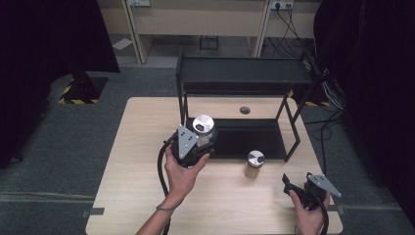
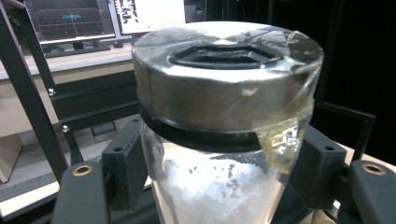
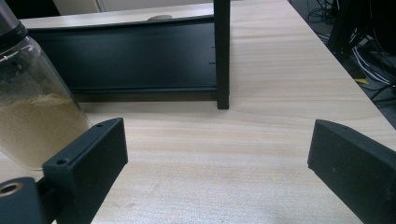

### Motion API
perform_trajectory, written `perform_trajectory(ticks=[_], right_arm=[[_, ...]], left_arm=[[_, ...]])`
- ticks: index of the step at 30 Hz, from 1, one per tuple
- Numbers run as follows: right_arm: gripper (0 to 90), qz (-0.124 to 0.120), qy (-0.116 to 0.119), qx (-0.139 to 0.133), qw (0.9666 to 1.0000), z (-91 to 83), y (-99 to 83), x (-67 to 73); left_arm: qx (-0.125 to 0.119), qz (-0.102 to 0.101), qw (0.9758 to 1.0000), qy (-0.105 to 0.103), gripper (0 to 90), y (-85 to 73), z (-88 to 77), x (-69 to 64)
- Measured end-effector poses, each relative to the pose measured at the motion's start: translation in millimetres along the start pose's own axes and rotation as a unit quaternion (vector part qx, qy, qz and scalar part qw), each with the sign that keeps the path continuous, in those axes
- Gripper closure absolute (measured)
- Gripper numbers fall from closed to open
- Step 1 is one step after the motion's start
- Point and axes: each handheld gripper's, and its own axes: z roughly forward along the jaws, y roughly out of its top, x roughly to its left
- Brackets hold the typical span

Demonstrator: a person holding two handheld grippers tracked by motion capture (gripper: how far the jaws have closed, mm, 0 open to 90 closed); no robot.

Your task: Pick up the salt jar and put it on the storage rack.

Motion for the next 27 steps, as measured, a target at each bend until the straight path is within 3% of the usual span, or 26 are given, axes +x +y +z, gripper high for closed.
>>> perform_trajectory(ticks=[27], right_arm=[[4.9,0.005,0.002,0.0,1.0,0.1,0.1,-1.7]], left_arm=[[-0.015,-0.005,0.9998,0.007,30.4,44.4,16.7,8.3]])
